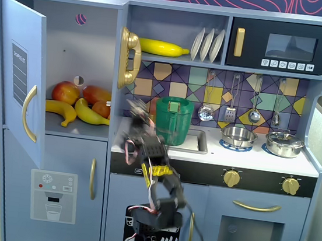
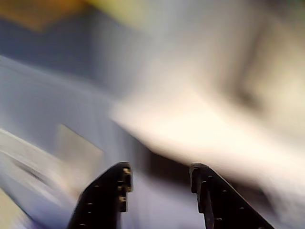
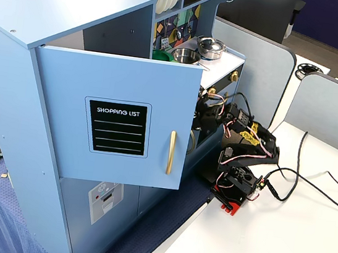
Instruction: Open the left cabinet door
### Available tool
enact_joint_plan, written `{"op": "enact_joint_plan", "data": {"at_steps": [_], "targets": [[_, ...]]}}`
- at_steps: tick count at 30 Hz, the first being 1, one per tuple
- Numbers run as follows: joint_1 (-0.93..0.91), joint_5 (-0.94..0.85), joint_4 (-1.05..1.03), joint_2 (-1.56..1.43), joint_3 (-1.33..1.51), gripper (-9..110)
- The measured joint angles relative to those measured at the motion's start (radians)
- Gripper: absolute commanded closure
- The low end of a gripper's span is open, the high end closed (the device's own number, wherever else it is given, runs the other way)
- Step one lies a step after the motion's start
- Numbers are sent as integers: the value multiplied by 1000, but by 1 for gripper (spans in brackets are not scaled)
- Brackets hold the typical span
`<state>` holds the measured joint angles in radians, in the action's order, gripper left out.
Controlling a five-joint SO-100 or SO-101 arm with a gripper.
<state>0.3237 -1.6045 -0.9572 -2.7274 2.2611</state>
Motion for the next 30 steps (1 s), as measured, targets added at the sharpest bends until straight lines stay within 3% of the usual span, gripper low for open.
{"op": "enact_joint_plan", "data": {"at_steps": [6,14,30], "targets": [[-255,155,-141,-149,325,101],[-307,209,-206,-360,686,98],[-331,133,-388,-457,732,97]]}}
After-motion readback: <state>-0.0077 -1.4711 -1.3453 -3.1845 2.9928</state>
